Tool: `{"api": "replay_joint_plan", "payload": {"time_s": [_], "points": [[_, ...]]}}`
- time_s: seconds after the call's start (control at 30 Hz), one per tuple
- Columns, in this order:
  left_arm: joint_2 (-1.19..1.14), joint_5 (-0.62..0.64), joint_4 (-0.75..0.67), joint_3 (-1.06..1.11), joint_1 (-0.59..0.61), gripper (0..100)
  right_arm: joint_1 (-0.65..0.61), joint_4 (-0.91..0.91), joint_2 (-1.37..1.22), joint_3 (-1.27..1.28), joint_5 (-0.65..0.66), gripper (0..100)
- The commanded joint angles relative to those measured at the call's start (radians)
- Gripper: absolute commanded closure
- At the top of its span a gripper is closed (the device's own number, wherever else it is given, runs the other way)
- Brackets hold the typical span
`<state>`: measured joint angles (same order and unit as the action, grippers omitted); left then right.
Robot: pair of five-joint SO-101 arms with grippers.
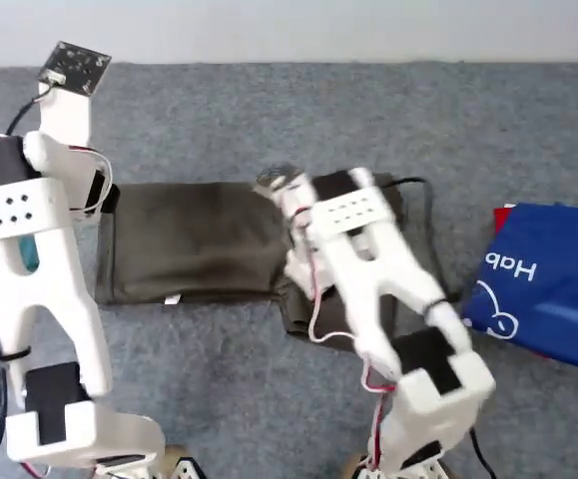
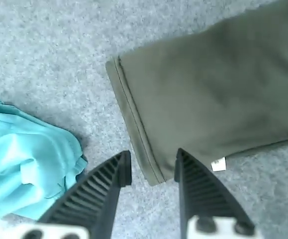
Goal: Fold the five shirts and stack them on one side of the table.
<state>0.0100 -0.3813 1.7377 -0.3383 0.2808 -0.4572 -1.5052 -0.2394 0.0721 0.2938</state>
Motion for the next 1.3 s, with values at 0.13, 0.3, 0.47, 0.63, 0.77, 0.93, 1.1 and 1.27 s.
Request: {"api": "replay_joint_plan", "payload": {"time_s": [0.13,0.3,0.47,0.63,0.77,0.93,1.1,1.27], "points": [[0.107,0.008,0.015,-0.036,0.002,85,-0.148,0.047,-0.199,0.003,-0.020,97.4],[0.135,0.008,0.015,-0.036,0.000,85,-0.108,-0.033,-0.097,-0.025,-0.018,97.4],[0.138,0.008,0.014,-0.036,-0.009,85,0.015,-0.140,0.117,-0.057,-0.018,97.4],[0.127,0.008,0.014,-0.024,-0.112,85,0.162,-0.271,0.306,-0.052,-0.012,97.4],[0.127,0.006,-0.043,0.090,-0.296,85,0.321,-0.291,0.483,-0.008,-0.012,97.5],[0.126,0.003,-0.129,0.280,-0.545,85,0.478,-0.291,0.723,0.058,-0.017,97.5],[0.055,0.071,-0.169,0.371,-0.802,77,0.654,-0.291,0.931,0.129,-0.015,97.4],[-0.157,0.123,-0.190,0.309,-0.930,74,0.796,-0.289,1.033,0.195,-0.011,97.0]]}}
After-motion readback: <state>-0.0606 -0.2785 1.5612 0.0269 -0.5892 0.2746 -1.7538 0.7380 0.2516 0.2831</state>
